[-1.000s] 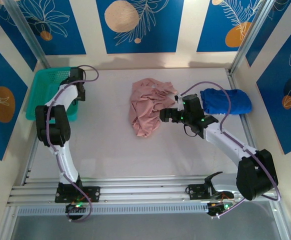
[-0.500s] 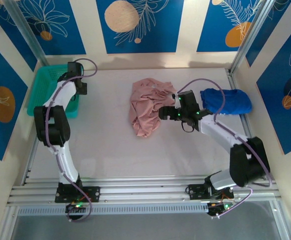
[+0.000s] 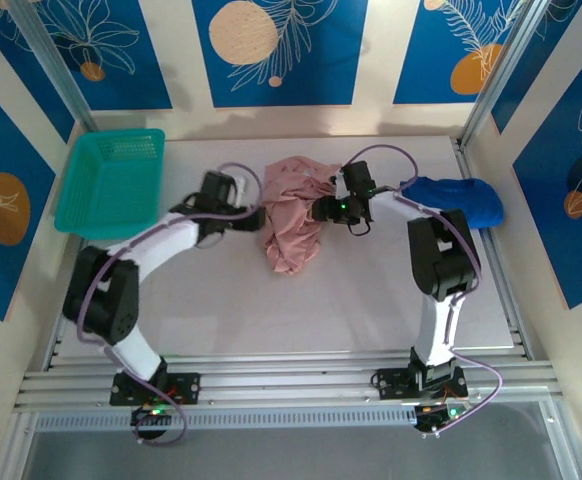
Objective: Fold the inside-out t-shirt
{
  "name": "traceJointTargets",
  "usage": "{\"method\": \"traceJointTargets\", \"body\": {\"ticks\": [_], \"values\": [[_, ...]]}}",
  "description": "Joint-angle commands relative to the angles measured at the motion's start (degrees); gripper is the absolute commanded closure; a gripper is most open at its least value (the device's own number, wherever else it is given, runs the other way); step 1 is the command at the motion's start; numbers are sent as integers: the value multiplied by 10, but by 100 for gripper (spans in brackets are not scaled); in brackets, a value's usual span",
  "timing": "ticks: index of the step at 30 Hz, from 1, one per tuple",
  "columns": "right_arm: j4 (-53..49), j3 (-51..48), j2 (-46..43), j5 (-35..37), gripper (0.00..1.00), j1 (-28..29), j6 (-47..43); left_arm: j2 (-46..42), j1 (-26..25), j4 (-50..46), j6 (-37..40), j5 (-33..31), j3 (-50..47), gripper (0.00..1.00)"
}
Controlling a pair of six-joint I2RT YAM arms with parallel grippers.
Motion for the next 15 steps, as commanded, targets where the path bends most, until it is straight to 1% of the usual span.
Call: {"method": "traceJointTargets", "body": {"ticks": [1, 2, 3, 4, 6, 7, 9, 11, 12, 13, 15], "values": [[-12, 49, 37, -41, 53, 2, -1, 64, -53, 49, -32, 77, 0, 19], [-20, 59, 43, -36, 63, 0, -3, 88, -63, 47, -34, 73, 12, 24], [-26, 65, 41, -30, 71, -1, -5, 107, -68, 39, -32, 67, 25, 32], [-30, 66, 35, -26, 77, -3, -9, 118, -68, 34, -35, 54, 34, 39], [-35, 59, 3, -14, 92, -7, -16, 116, -64, 27, -28, 24, 41, 56], [-39, 55, -16, -11, 99, -10, -19, 106, -62, 26, -23, 19, 43, 61], [-49, 47, -76, -21, 100, -24, -18, 65, -51, 13, -10, 18, 51, 80], [-38, 28, -156, -40, 100, -36, -12, 3, -33, 6, -7, 23, 55, 91], [-30, 20, -206, -48, 100, -42, -9, -38, -23, 6, -9, 28, 55, 94], [-22, 15, -247, -55, 100, -44, -8, -75, -14, 8, -10, 30, 54, 95], [-6, 12, -336, -56, 100, -46, -14, -165, -1, 13, -7, 16, 58, 98]]}}
